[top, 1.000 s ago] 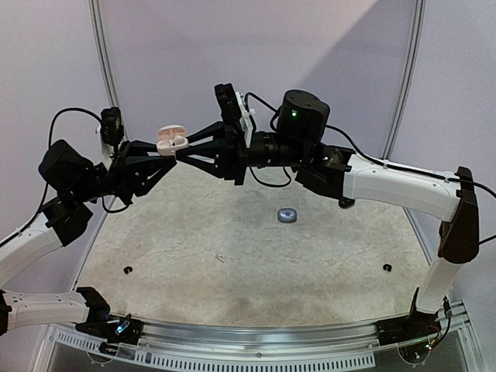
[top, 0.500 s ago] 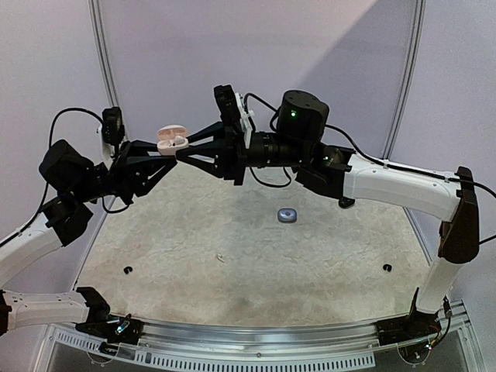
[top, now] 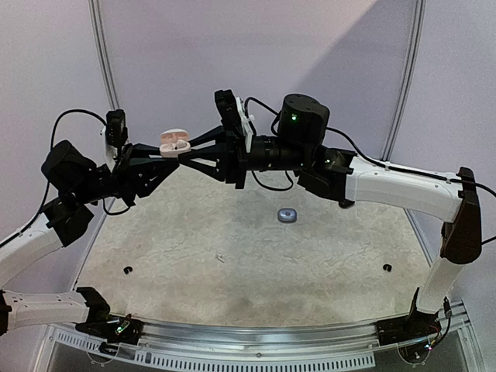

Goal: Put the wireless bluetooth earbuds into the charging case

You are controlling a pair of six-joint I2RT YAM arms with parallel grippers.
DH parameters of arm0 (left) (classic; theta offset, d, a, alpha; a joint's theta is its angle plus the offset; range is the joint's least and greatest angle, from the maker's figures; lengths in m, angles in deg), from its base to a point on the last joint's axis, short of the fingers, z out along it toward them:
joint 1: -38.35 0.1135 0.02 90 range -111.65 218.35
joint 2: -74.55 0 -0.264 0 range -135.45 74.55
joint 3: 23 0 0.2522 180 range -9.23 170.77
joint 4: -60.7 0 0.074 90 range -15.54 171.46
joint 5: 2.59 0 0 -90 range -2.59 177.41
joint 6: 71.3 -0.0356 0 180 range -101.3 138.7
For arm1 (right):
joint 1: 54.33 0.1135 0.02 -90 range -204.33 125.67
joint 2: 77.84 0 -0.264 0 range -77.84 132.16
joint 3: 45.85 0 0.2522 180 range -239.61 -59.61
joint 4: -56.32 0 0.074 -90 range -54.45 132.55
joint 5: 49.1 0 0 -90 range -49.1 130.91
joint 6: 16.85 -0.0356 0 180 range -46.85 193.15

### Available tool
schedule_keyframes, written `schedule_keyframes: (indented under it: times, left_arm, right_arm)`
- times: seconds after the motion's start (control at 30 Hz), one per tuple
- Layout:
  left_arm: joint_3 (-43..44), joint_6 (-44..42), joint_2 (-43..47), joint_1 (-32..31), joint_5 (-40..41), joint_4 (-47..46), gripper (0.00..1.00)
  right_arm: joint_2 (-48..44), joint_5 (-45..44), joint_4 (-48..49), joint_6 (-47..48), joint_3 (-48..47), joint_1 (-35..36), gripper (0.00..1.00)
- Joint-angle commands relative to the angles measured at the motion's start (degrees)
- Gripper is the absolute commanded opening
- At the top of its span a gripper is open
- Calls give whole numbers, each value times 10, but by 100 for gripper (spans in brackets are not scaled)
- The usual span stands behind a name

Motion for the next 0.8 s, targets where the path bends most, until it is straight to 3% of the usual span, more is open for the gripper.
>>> schedule_keyframes:
  times: [0.0,0.13,0.3,0.43,0.57,0.67,0.77]
  left_arm:
    - [4,6,8,-14,-25,-20,1]
    - [2,5,11,-14,-19,-13,0]
    - [-8,-20,31,-13,53,20,0]
    - [-13,-26,51,0,143,54,0]
    - [-31,-9,64,16,185,65,0]
    - [-43,-5,73,27,231,85,0]
    - [-55,-6,79,41,265,92,0]
  right_arm:
    - [8,-24,-63,8,16,0,0]
    - [9,-24,-65,4,15,0,3]
    - [7,-69,-71,-13,12,0,39]
    - [1,-156,-99,-49,13,-5,71]
    - [2,-233,-133,-109,19,-10,76]
    - [20,-324,-183,-153,12,-11,69]
    - [87,-410,-359,-222,-69,-11,60]
